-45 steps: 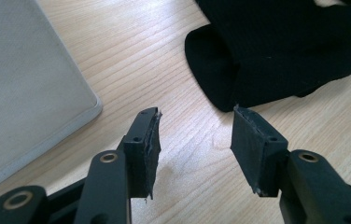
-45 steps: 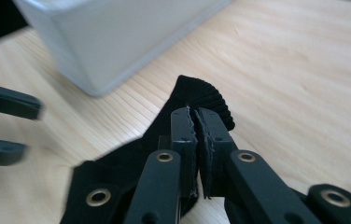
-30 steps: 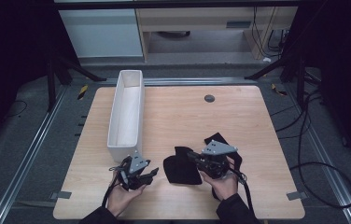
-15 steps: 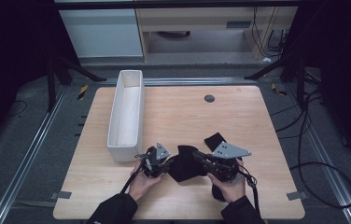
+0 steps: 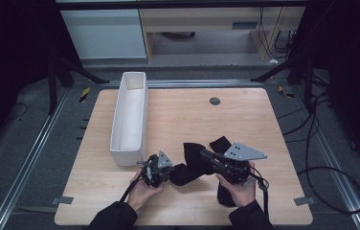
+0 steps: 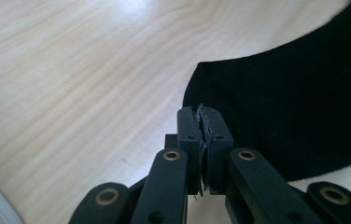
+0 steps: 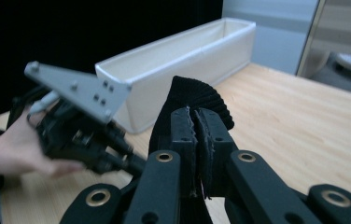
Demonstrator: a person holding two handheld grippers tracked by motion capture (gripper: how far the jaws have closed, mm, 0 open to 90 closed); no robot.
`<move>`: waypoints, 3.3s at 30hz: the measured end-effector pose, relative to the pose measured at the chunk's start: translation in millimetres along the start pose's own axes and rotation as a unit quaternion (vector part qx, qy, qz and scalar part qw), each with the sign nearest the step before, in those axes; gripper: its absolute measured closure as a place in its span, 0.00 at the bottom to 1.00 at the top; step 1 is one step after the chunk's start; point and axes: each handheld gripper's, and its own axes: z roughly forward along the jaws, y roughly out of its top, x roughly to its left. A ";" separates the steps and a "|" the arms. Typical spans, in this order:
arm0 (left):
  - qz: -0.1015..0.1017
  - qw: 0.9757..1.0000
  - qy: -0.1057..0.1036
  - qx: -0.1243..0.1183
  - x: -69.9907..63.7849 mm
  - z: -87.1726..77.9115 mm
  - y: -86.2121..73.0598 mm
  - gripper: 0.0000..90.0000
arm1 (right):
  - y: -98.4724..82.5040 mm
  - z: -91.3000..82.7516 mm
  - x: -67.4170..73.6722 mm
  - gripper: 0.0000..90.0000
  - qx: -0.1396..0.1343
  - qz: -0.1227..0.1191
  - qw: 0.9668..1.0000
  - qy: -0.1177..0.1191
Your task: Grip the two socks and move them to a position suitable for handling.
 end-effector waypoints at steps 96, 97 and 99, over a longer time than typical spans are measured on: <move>-0.010 0.999 -0.052 -0.006 -33.8 -55.6 -51.5 0.74 | -77.7 106.9 -11.6 0.85 0.225 0.004 0.974 -0.029; -0.013 0.999 -0.047 -0.011 -32.4 -56.2 -51.2 0.73 | -78.1 107.1 -12.5 0.85 0.224 0.003 0.974 -0.030; -0.019 0.999 -0.041 -0.016 -29.4 -55.9 -51.4 0.71 | -78.1 107.3 -14.8 0.85 0.223 0.004 0.974 -0.036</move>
